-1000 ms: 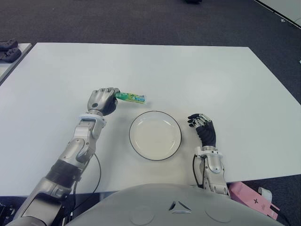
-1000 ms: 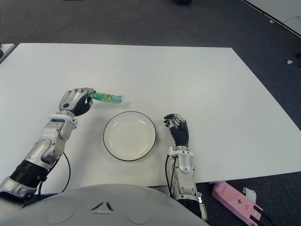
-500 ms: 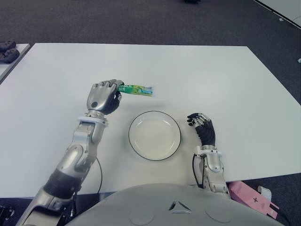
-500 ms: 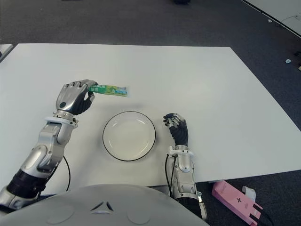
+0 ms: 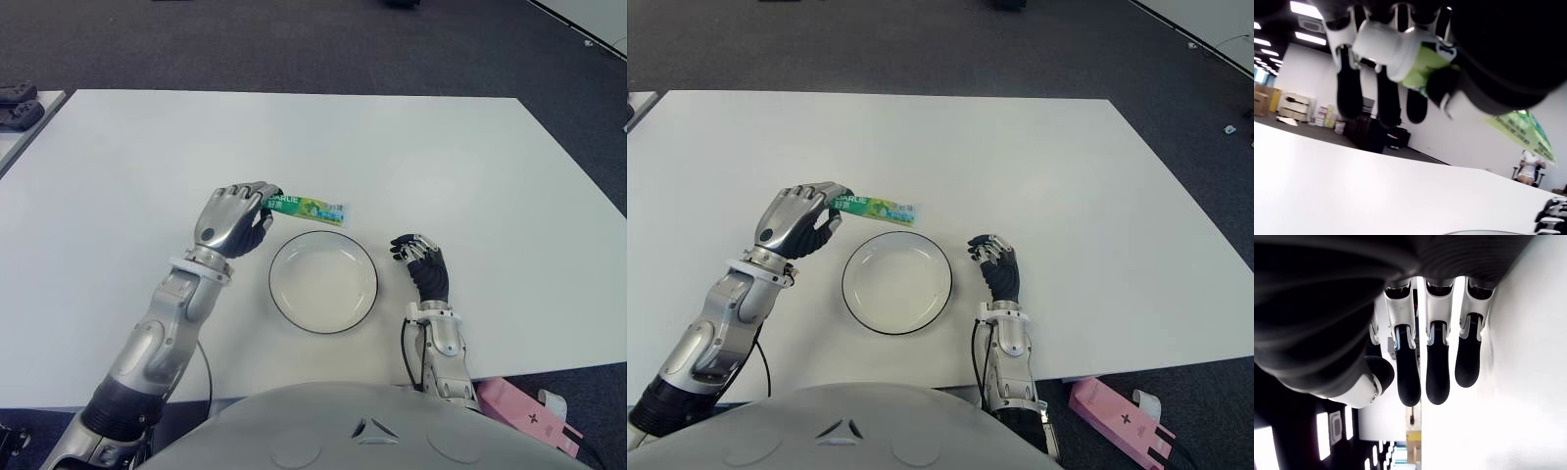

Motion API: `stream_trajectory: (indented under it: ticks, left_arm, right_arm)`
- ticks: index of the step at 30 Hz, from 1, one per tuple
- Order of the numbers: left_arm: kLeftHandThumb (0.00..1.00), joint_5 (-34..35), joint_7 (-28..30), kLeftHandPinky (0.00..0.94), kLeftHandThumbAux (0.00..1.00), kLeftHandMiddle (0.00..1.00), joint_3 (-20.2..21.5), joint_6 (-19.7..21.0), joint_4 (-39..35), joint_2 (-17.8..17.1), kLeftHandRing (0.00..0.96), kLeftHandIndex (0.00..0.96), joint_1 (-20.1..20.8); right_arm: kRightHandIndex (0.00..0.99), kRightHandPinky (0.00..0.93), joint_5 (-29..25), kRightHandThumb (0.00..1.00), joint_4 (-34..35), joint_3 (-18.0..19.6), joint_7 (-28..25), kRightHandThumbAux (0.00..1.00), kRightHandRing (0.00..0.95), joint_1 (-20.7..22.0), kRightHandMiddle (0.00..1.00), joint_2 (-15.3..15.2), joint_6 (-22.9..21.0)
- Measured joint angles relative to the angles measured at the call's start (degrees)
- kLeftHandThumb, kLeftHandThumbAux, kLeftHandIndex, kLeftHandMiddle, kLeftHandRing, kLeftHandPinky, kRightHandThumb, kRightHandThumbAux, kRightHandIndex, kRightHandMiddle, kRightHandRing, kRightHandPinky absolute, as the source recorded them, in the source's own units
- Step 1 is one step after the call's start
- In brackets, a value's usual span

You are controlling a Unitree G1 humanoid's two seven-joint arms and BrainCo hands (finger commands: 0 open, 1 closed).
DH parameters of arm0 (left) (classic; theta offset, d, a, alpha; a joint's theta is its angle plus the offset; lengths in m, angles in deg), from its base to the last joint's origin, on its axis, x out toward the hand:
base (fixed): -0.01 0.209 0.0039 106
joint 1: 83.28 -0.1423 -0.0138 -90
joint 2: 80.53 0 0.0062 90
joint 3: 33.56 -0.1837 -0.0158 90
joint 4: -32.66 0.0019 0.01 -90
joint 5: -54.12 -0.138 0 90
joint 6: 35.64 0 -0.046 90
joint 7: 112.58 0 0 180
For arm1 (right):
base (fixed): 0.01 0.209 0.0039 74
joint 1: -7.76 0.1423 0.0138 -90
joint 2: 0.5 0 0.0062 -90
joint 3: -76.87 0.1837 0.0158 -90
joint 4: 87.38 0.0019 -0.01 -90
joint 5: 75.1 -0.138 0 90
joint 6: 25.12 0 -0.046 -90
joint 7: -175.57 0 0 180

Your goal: Put the toothpaste on the table into the plate.

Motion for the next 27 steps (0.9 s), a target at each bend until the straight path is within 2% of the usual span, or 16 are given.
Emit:
stream_trajectory:
  ticks: [4,11,20,27]
  left_arm:
    - [0.715,2.8,1.0,0.881,0.705,0.888,0.2,-4.7,-0.2,-1.5,0.888,0.441,-0.8]
    - [0.716,3.2,1.1,0.89,0.704,0.888,-0.9,-11.3,0.2,-2.3,0.895,0.442,-3.5]
    - [0.716,2.6,3.7,0.901,0.702,0.887,-3.8,-14.9,3.7,-2.4,0.895,0.442,-4.5]
    - [0.716,0.7,7.0,0.9,0.702,0.887,-5.5,-15.2,6.2,-2.7,0.893,0.442,-4.2]
  right_arm:
    - [0.429,0.46,-0.1,0.709,0.0,0.0,-0.2,0.725,0.467,0.0,0.481,0.0,0.0]
    - [0.429,0.463,-0.1,0.71,-0.3,0.0,-0.2,0.726,0.47,0.1,0.479,0.0,0.4]
    - [0.429,0.461,-0.1,0.71,-0.3,0.0,-0.2,0.725,0.467,0.0,0.48,0.1,0.4]
    - [0.429,0.463,-0.2,0.709,-0.2,0.0,-0.2,0.725,0.468,0.0,0.481,0.3,0.4]
